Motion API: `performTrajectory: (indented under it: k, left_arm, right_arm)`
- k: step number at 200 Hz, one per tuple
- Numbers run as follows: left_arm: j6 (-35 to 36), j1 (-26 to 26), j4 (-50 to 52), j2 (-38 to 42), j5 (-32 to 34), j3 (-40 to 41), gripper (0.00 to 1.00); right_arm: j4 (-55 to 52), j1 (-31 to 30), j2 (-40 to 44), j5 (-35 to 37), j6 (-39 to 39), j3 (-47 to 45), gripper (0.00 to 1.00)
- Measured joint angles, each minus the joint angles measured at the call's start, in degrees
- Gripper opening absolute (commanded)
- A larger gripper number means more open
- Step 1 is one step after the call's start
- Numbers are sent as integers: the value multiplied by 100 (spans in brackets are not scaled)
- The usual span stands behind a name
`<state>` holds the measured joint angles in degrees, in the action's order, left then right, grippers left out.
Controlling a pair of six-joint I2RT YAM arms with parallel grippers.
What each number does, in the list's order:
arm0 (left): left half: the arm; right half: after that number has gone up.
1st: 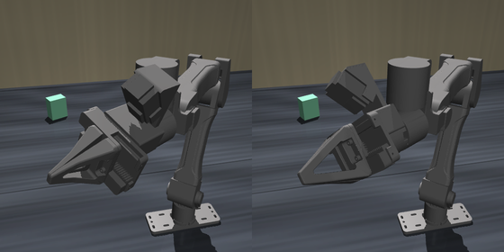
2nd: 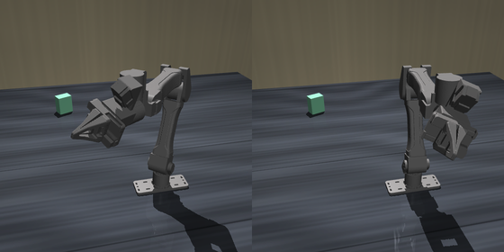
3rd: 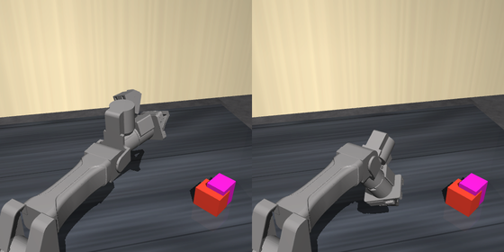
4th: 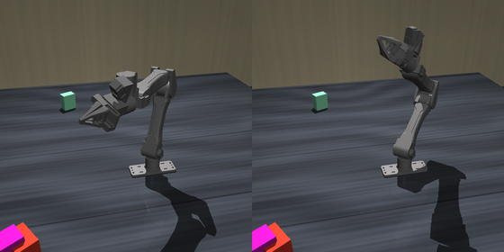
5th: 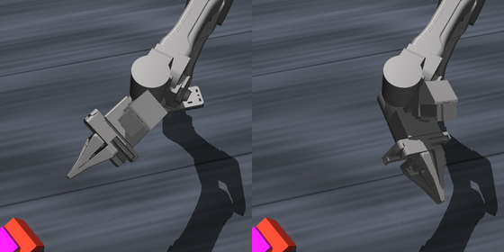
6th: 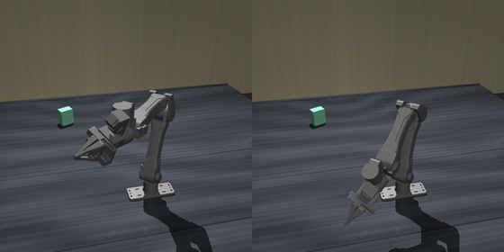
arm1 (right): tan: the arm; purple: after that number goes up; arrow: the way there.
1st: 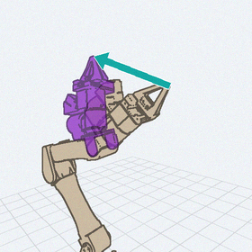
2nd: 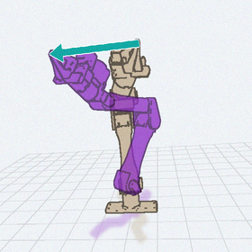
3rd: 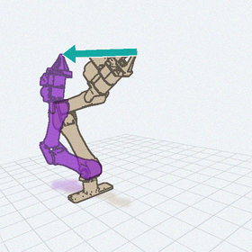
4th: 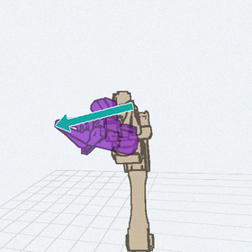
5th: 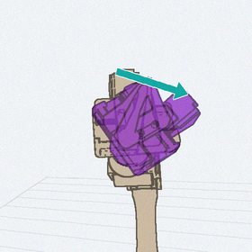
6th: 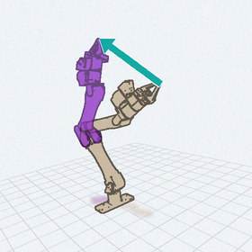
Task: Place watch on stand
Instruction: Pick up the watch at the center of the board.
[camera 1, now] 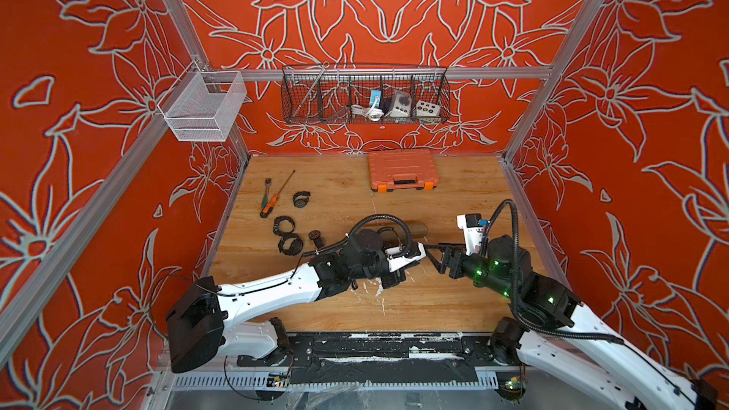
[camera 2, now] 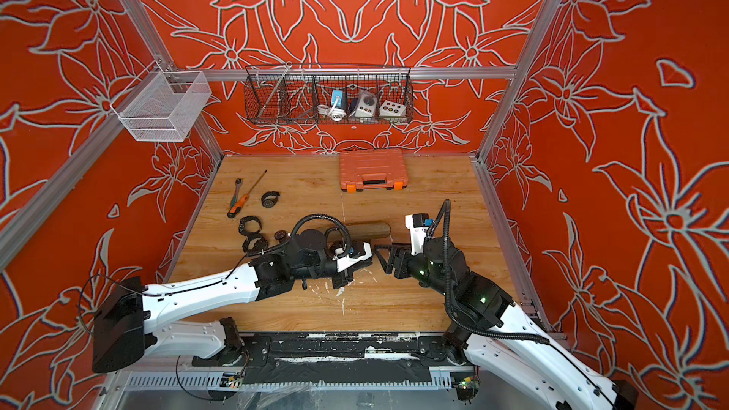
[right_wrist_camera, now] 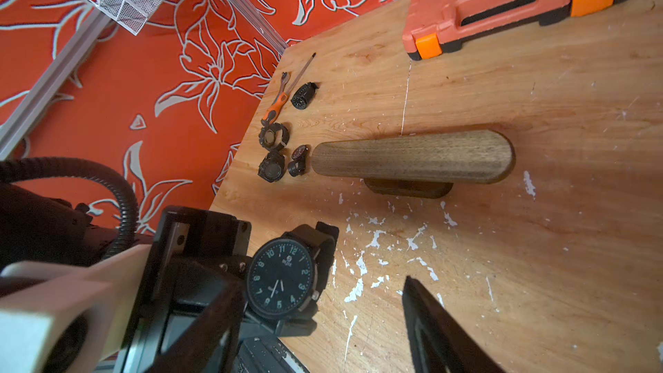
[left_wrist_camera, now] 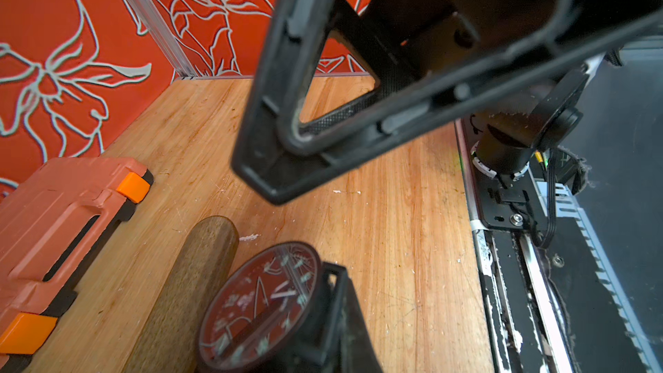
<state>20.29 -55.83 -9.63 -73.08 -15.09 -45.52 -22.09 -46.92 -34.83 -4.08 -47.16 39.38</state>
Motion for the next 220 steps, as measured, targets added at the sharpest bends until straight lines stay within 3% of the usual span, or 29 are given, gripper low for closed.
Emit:
performTrajectory:
  k: [79,220]
  left_arm:
    - [164,-2,-153,-378,-232,-437,0]
    - [273,-92,15,-745,-317,-702,0]
  right_arm:
    - [7,-42,-236,83,-463,101,63]
    - [11,-101,-511,63,-444,212,52]
